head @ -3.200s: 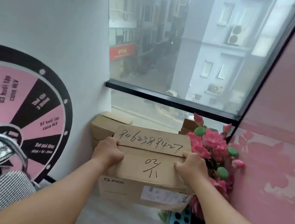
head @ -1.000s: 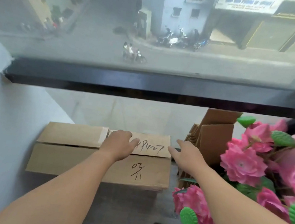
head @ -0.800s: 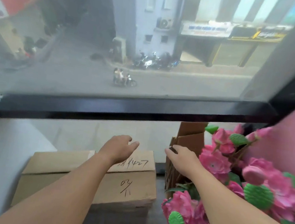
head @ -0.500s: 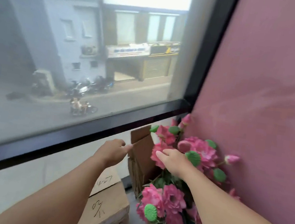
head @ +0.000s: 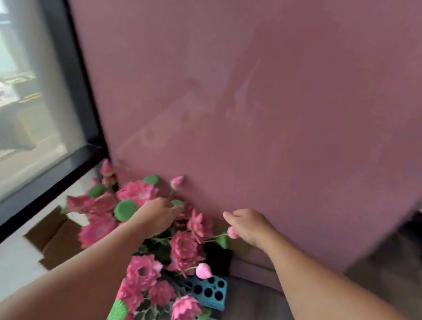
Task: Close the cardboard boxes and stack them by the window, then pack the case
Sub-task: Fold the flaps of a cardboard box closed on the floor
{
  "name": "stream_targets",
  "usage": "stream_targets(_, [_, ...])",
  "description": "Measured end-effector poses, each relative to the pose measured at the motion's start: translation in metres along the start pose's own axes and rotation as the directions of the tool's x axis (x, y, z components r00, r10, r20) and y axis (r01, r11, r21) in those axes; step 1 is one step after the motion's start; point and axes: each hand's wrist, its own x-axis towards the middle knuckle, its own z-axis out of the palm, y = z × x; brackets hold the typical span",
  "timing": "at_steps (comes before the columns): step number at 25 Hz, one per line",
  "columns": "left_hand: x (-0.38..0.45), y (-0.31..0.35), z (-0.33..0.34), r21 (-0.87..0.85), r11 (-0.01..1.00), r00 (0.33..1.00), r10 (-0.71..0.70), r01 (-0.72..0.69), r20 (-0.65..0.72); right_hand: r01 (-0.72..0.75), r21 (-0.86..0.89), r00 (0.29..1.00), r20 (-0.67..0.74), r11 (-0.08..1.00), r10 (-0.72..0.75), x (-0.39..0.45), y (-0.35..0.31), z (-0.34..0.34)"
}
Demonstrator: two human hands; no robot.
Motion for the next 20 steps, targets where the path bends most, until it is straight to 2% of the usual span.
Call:
stream_targets(3, [0.013,0.073,0.053,0.005,0.99,0.985,0.142,-0.144,0.095,-0.108,0.049,0.99,-0.084,0.993,0.112,-0.03,0.073,-0.048])
stream_targets(7, [0.003,0.18,0.124,0.058,0.968,0.944,0.224,-0.245,0.244,-0.262,0.14,0.944,-0.171,0.955,0.284,-0.083,0.168,-0.11])
stream_targets(11, [-0.009,0.271,0.183,0.071,0.924,0.881,0.334,-0.376,0.334,-0.327,0.206,0.885,-0.276,0.922,0.375,-0.132,0.246,-0.159])
stream_targets(17, [-0.012,0.385,0.267,0.076,0.8,0.716,0.484,-0.594,0.503,-0.417,0.362,0.764,-0.357,0.833,0.538,-0.178,0.342,-0.207])
stream_targets(20, [0.003,0.433,0.311,0.042,0.756,0.639,0.522,-0.654,0.565,-0.49,0.414,0.689,-0.356,0.767,0.632,-0.184,0.378,-0.226])
